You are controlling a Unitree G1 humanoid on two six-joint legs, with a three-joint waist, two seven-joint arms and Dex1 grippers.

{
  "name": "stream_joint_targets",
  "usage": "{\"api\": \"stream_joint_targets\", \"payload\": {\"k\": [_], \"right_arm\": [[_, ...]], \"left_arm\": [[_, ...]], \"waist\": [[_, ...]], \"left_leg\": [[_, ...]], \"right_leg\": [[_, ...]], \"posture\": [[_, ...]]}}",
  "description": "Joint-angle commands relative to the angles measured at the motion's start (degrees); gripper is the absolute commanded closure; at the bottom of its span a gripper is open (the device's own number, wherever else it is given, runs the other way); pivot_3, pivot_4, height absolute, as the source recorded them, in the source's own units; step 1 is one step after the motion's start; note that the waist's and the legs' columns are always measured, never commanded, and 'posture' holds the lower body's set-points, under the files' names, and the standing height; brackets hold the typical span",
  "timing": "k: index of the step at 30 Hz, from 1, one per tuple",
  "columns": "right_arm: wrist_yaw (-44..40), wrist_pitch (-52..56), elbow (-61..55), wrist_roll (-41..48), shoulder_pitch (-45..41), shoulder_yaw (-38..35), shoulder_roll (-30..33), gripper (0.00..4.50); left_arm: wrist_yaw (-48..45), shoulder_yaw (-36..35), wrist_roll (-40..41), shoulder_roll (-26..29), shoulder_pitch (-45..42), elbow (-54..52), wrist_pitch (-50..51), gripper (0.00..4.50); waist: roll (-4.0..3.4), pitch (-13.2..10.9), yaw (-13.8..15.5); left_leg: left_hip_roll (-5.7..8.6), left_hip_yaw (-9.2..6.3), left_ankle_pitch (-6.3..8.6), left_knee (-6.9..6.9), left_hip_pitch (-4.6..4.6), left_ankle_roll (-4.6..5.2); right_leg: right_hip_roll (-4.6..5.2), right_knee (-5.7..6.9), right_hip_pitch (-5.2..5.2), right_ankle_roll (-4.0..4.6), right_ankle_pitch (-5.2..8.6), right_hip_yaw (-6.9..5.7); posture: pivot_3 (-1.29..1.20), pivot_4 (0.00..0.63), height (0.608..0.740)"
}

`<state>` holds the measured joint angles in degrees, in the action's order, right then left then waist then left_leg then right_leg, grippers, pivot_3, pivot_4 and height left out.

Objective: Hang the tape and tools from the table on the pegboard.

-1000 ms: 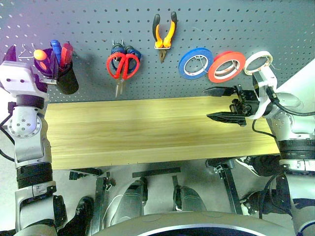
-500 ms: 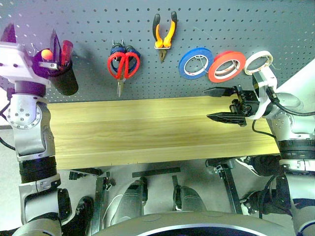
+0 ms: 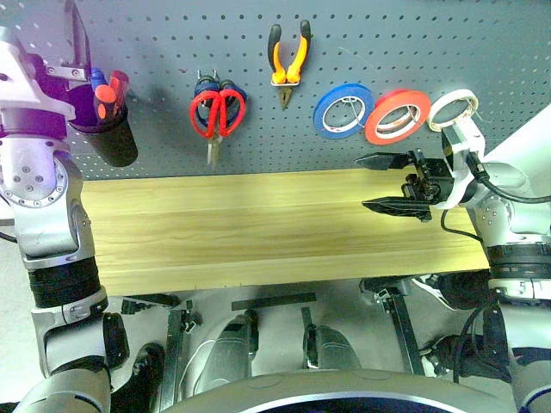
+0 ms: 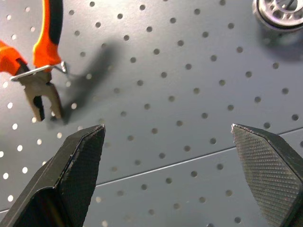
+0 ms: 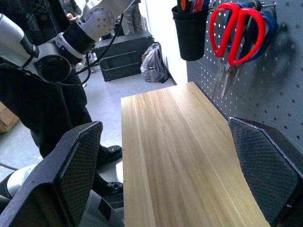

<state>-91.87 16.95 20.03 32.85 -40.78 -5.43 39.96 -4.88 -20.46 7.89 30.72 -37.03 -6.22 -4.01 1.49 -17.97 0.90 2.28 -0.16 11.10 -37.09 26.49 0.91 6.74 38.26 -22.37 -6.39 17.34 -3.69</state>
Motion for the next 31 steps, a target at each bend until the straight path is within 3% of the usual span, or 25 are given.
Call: {"api": "stream_joint_targets", "payload": {"k": [1, 9, 19, 25, 27, 29, 31], "right_arm": [[-0.23, -0.5, -0.72, 1.11, -0.74, -2.03, 0.6, 0.0], [0.53, -0.82, -1.05, 1.19, 0.05, -2.79, 0.76, 0.0], [1.05, -1.08, -1.21, 0.99, 1.17, -3.85, 1.06, 0.0], [1.02, -1.87, -1.05, 0.59, 2.09, -4.03, 1.49, 0.0], [1.23, -2.0, -1.27, 0.63, 2.48, -4.03, 1.44, 0.0], [1.6, -2.07, -1.35, 0.78, 2.76, -4.23, 1.24, 0.0], [1.8, -2.25, -1.67, 0.77, 3.18, -4.22, 1.11, 0.0]], "left_arm": [[-5.12, 3.76, 6.25, -1.71, -1.43, -5.77, 3.21, 0.03], [-9.87, 9.02, 13.87, -7.26, 0.07, -10.92, 11.18, 0.03], [-18.38, 12.93, 18.02, -6.9, 8.47, -15.32, 17.12, 0.03], [-26.51, 10.77, 27.34, -3.85, 17.8, -15.01, 24.89, 0.03], [-25.74, 8.3, 37.92, -3.5, 19.78, -14.36, 35.06, 0.03], [-26.64, 6.91, 43.02, -3.42, 21.18, -13.49, 39.5, 0.03], [-28.28, 6.88, 43.19, -2.83, 21.73, -13.05, 39.88, 0.03]], "waist": [[0.0, 0.0, 0.22], [0.0, 0.0, -0.01], [0.0, 0.0, -0.13], [-0.01, 0.0, -0.18], [-0.01, 0.0, -0.14], [-0.02, 0.01, -0.08], [-0.03, 0.01, -0.09]], "left_leg": [[0.0, 0.0, 0.0, -0.01, 0.0, 0.0], [0.0, -0.01, 0.0, -0.02, 0.0, 0.0], [-0.01, 0.0, -0.01, -0.03, -0.01, 0.01], [-0.02, -0.01, -0.01, -0.03, -0.02, 0.01], [-0.03, -0.02, 0.0, -0.03, -0.02, 0.01], [-0.04, -0.09, 0.0, -0.05, -0.01, 0.01], [-0.04, -0.08, 0.0, -0.07, -0.02, 0.01]], "right_leg": [[0.0, 0.0, 0.01, 0.0, 0.0, 0.0], [0.0, -0.03, 0.04, 0.0, 0.0, 0.0], [0.0, -0.04, 0.06, 0.0, 0.0, 0.01], [0.02, -0.04, 0.05, 0.0, 0.0, 0.03], [0.03, -0.05, 0.06, 0.0, 0.0, 0.04], [0.04, -0.05, 0.05, 0.01, 0.0, 0.04], [0.04, -0.05, 0.09, 0.01, 0.0, 0.04]], "posture": [[0.05, 0.249, 0.74], [0.03, 0.245, 0.74], [0.01, 0.243, 0.74], [0.01, 0.241, 0.74], [0.0, 0.236, 0.74], [0.0, 0.234, 0.74], [0.0, 0.227, 0.74]]}}
